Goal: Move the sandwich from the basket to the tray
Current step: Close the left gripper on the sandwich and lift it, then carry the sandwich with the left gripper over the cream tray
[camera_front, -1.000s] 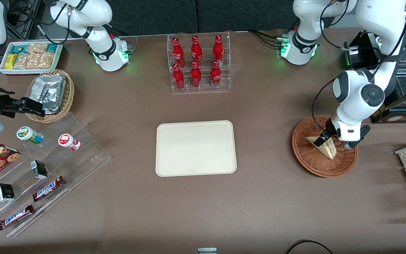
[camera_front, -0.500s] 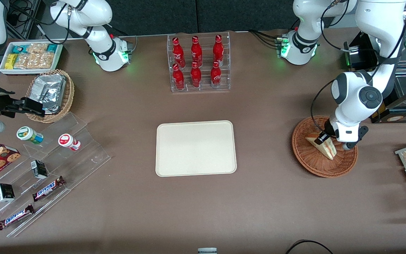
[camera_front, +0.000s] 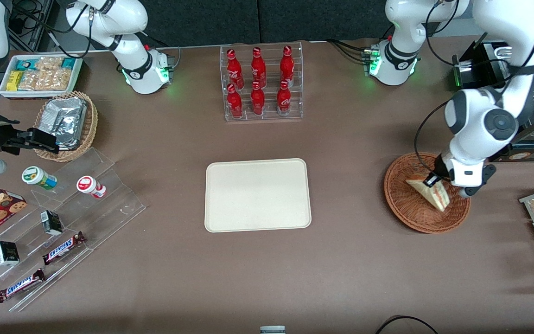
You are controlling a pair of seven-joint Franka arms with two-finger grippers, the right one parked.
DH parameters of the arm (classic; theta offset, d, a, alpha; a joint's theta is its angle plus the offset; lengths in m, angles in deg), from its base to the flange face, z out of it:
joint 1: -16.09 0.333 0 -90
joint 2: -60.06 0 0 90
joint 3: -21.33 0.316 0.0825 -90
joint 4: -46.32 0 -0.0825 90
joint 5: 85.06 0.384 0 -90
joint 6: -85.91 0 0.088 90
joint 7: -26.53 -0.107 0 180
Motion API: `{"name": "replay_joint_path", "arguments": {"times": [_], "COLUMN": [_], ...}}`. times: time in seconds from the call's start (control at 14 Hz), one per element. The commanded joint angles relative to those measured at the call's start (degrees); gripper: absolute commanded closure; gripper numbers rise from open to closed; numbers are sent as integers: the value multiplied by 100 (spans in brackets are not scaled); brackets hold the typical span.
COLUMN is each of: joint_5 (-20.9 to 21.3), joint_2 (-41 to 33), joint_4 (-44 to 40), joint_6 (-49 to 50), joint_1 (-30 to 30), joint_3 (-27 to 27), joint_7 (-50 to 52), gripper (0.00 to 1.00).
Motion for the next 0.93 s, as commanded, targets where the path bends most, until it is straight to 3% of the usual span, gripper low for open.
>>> {"name": "replay_joint_path", "arguments": {"times": [0.0,0.43,0.86], "joint_5": [121,129,138], "joint_2": [-193,-27,649], "joint_4": [-797,-1897,-2416], "joint_6": [1195,2419,2218], "joint_1": [-33,-51,-60], "joint_3": [-271,-1526,-2758], "joint_7": [75,-110,286], "gripper": [84,85,87]}}
